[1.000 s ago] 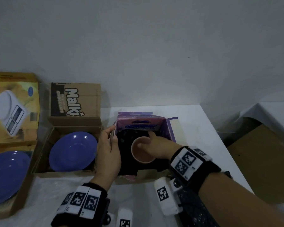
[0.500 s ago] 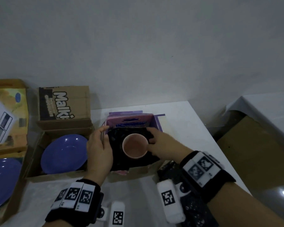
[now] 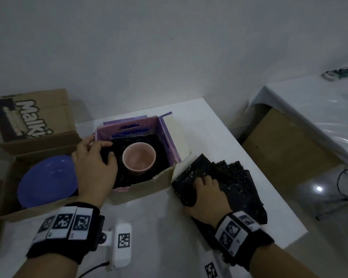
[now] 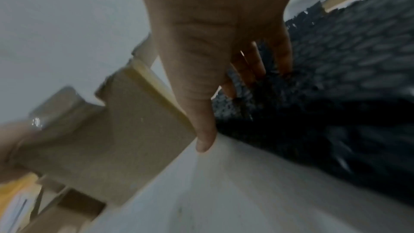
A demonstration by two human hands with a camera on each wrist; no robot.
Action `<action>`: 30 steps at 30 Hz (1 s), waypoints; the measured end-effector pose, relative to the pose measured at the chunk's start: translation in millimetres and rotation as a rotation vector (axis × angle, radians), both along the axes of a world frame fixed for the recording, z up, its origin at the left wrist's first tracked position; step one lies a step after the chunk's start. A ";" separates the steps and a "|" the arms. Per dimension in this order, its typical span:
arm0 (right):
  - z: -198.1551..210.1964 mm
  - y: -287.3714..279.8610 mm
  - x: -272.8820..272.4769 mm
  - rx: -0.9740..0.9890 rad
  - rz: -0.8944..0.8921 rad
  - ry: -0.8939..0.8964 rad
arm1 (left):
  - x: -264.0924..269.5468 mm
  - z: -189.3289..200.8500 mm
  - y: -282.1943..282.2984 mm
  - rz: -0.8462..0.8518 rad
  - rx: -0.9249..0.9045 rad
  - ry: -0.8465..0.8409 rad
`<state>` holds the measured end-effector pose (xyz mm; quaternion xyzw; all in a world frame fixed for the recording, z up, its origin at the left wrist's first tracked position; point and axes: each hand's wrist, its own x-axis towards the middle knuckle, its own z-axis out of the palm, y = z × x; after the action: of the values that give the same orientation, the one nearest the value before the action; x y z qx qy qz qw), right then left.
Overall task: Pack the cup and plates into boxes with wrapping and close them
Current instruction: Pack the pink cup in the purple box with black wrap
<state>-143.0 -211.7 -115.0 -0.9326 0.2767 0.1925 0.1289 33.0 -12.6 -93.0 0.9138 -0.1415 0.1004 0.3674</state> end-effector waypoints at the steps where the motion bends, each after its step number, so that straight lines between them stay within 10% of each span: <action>1: -4.0 5.6 -2.4 -0.054 0.015 -0.003 | -0.3 0.3 -0.8 -0.001 -0.008 0.002; 15: 34.8 -32.6 12.6 0.038 -0.289 -0.563 | 3.0 -2.3 -2.8 -0.002 -0.170 0.038; 22: 122.5 10.6 74.8 -0.240 0.204 -1.048 | 2.5 -9.8 -2.6 0.003 -0.496 0.097; 30: 50.5 76.8 102.4 0.056 0.659 -0.215 | 2.2 1.3 1.4 0.038 -0.735 0.261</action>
<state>-40.6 -135.0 -64.5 -0.9829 -0.0599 0.1320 0.1135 35.2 -11.2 -91.7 0.7289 -0.0315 0.0341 0.6830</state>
